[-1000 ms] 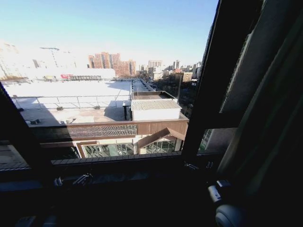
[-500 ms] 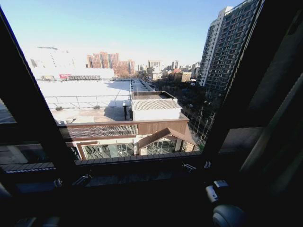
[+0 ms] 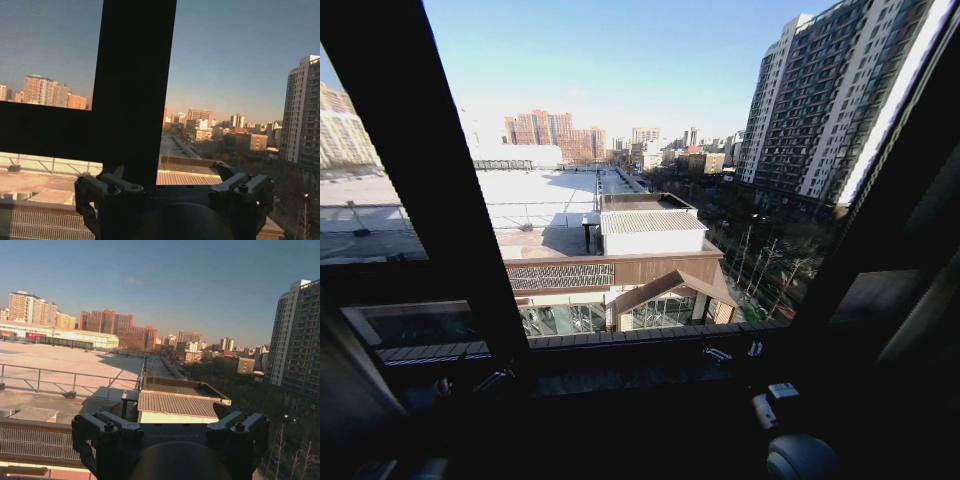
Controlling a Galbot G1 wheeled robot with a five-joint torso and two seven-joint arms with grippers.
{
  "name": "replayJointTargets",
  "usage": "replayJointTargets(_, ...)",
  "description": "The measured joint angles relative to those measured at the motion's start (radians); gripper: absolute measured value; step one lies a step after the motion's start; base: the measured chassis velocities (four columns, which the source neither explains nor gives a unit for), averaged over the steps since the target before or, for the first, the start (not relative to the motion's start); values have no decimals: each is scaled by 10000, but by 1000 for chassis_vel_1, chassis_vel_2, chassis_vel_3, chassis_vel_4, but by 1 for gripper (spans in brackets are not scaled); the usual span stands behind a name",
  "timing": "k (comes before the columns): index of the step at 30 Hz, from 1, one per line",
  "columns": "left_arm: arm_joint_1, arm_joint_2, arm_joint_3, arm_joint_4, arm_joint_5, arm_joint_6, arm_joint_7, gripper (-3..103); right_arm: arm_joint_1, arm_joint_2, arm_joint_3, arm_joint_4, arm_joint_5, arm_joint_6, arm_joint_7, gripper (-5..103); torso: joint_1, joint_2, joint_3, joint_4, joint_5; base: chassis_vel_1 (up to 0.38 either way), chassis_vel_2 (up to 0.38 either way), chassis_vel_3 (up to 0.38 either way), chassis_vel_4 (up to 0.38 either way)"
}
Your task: Open the curtains by pulling them apart, changing their state from closed to fully open.
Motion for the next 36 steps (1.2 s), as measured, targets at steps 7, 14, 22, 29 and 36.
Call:
replayJointTargets(7,-11,-15,0,3,9,0,-3,100,-4,49,-37,0,-2,9,-55,100,0,-1,0,0,0,362,347,-354,-359)
replayJointTargets(14,-71,-30,9,3,16,-6,-5,100,-6,34,-39,-18,-5,9,-147,100,1,-1,1,0,0,346,355,-346,-368)
replayJointTargets(22,-104,-100,30,4,188,-36,-18,100,94,24,-152,-145,-20,253,-131,100,0,0,0,1,0,364,348,-344,-359)
replayJointTargets(29,-103,-172,-14,6,323,-146,-53,100,91,55,-296,-201,-27,370,-99,100,2,0,-1,3,-10,262,273,-251,-258)
replayJointTargets(36,-430,181,39,158,323,45,-86,100,28,102,-329,-202,-126,377,-82,100,1,-1,1,-2,7,32,23,-27,-50)
